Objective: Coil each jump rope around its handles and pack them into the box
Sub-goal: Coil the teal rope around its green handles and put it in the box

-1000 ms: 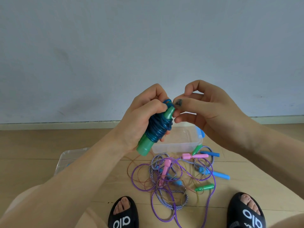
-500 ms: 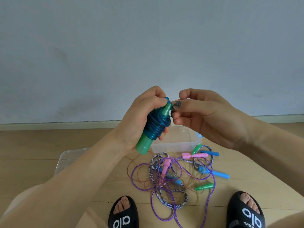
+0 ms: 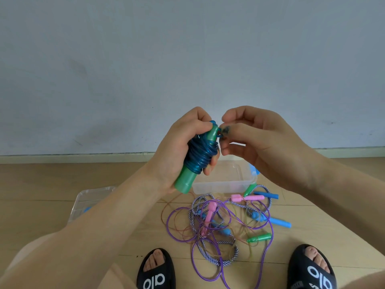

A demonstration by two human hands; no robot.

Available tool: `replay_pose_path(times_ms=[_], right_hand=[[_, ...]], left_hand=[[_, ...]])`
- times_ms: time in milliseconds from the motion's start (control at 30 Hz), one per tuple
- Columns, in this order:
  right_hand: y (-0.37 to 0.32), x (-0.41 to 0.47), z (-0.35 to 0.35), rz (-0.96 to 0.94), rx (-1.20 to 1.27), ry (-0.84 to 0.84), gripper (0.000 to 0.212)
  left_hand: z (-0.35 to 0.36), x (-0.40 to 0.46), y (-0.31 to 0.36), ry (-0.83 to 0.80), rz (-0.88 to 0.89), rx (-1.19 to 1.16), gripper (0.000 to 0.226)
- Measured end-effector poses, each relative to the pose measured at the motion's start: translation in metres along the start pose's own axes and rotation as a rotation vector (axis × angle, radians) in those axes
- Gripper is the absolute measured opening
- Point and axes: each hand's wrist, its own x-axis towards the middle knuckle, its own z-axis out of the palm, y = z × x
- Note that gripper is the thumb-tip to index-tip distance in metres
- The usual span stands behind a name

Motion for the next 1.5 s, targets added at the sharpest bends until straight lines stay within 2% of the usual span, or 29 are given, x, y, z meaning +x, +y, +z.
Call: replay_pose_path(times_ms=[233,367,567,767,933,1033,1100,1167,1233,1333,1400,1500], right_hand=[[0.001,0.0,-0.002,-0.019,0.04,-0.029,0.018],[0.002,0.0,0.0,0.013,0.038,-0.105,0.01],[0.005,0.004,-0.002,0.039,0.052,-0.107,0.013],[0.007,0.006,-0.007,0.058,0.041,-0.135,0.017],[0.007,0.006,-0.015,0.063,-0.076,-0.045,0.02],[0.007,0.006,-0.018,0.087,-0.11,-0.009,0.021],[0.007,0.006,-0.017,0.1,-0.099,0.017,0.02],[0.009,0.006,-0.015,0.115,-0.079,0.051,0.018],[0.013,0.008,-0.015,0.128,-0.085,0.088,0.016],[0.017,0.011,-0.013,0.117,-0.12,0.134,0.015],[0.02,0.012,-0.012,0.088,-0.132,0.144,0.015],[0.022,0.011,-0.012,0.027,-0.206,0.15,0.014]], left_hand=[[-0.002,0.0,0.0,0.011,0.011,0.053,0.006],[-0.001,-0.001,-0.001,0.039,-0.015,0.005,0.007],[0.003,0.002,0.005,0.084,-0.087,-0.127,0.023],[-0.003,0.002,0.002,0.061,-0.066,-0.131,0.017],[-0.011,0.003,0.0,-0.03,-0.102,-0.102,0.042],[-0.009,0.0,-0.004,-0.033,-0.152,0.054,0.059],[-0.008,-0.003,-0.007,-0.018,-0.145,0.436,0.066],[-0.007,-0.006,-0.013,0.031,-0.04,0.853,0.063],[-0.004,-0.006,-0.019,0.102,0.049,0.977,0.051],[-0.001,-0.004,-0.023,0.159,0.054,0.961,0.036],[-0.002,-0.003,-0.02,0.139,0.03,0.922,0.031],[-0.002,-0.002,-0.014,0.074,-0.052,0.605,0.023]])
